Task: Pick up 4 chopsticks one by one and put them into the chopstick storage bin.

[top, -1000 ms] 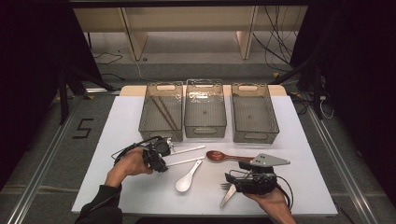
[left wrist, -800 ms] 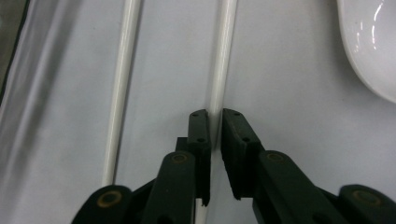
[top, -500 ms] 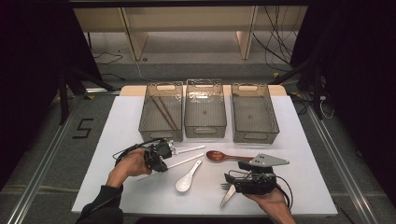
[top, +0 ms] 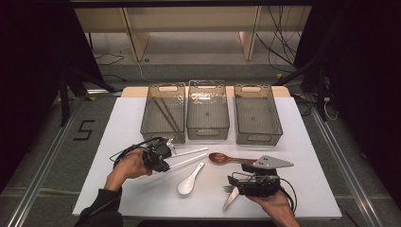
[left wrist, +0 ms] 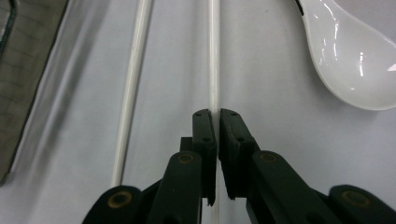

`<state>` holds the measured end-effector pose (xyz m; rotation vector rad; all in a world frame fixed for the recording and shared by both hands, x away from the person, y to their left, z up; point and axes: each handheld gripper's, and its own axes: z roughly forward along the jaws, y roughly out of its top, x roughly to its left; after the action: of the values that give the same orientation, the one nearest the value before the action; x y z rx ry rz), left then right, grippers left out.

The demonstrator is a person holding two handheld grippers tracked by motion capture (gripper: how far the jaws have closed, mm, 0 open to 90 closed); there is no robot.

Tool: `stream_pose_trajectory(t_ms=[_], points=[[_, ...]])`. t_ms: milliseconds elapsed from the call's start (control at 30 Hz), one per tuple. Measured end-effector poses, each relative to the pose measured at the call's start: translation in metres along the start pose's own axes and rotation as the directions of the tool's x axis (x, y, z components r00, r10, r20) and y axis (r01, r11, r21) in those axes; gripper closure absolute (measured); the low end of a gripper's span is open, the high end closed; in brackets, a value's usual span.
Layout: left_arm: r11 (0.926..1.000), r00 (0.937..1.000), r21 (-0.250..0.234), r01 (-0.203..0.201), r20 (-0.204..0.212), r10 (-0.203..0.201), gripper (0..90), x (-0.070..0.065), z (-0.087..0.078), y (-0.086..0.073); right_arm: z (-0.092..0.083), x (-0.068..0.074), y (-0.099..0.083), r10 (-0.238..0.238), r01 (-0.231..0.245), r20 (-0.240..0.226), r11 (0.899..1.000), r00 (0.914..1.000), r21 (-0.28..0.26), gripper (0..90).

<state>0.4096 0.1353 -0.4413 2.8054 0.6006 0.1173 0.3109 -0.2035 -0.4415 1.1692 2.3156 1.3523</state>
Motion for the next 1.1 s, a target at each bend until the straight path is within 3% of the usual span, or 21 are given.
stream_pose_trajectory(t_ms=[100, 133, 200, 333, 500, 567, 767, 867, 933, 967, 1100], points=[[0.9998, 0.9999, -0.015, 0.013, -0.007, -0.013, 85.0, -0.001, -0.002, -0.001, 0.0, 0.0, 0.0, 0.001, -0.001, 0.0, 1.0, 1.0, -0.002, 29.1], [1.0, 1.0, -0.009, -0.002, -0.009, 0.002, 85.0, -0.001, -0.004, 0.0, 0.0, 0.0, 0.0, 0.001, -0.001, 0.0, 1.0, 1.0, -0.003, 29.1], [0.9994, 0.9997, -0.027, 0.022, -0.009, -0.022, 85.0, -0.001, -0.007, 0.0, -0.001, 0.0, 0.0, 0.001, -0.001, 0.0, 1.0, 1.0, -0.003, 29.1], [0.9979, 0.9993, -0.057, 0.031, -0.02, -0.032, 85.0, -0.003, -0.017, 0.0, -0.001, 0.0, 0.0, 0.001, -0.001, 0.001, 1.0, 1.0, -0.004, 29.1], [0.9911, 0.9977, -0.122, 0.054, -0.033, -0.059, 85.0, -0.006, -0.035, 0.001, -0.001, -0.001, 0.0, 0.002, -0.002, 0.002, 1.0, 1.0, -0.007, 29.1], [0.9847, 0.9966, -0.158, 0.073, -0.026, -0.078, 85.1, -0.006, -0.044, 0.002, -0.001, -0.001, 0.0, 0.002, -0.002, 0.003, 1.0, 1.0, -0.008, 29.1], [0.955, 0.9842, -0.252, 0.157, -0.04, -0.172, 85.0, 0.003, -0.06, 0.003, -0.002, -0.002, 0.0, 0.01, -0.01, 0.0, 1.0, 0.9999, -0.01, 29.1], [0.9281, 0.9691, -0.298, 0.223, -0.036, -0.244, 85.0, 0.015, -0.062, 0.002, -0.002, -0.002, 0.0, 0.011, -0.011, 0.001, 1.0, 0.9999, -0.012, 29.1], [0.9145, 0.9615, -0.319, 0.249, -0.032, -0.273, 85.0, 0.024, -0.064, 0.001, -0.002, -0.002, 0.001, 0.013, -0.013, 0.0, 1.0, 0.9999, -0.011, 29.1], [0.9033, 0.9547, -0.333, 0.271, -0.027, -0.296, 85.0, 0.028, -0.065, 0.001, -0.002, -0.002, 0.001, 0.011, -0.011, 0.0, 1.0, 0.9999, -0.011, 29.1], [0.8772, 0.933, -0.359, 0.319, -0.044, -0.357, 85.0, 0.047, -0.071, 0.001, -0.002, -0.002, 0.0, 0.012, -0.012, 0.0, 1.0, 0.9999, -0.012, 29.1]])
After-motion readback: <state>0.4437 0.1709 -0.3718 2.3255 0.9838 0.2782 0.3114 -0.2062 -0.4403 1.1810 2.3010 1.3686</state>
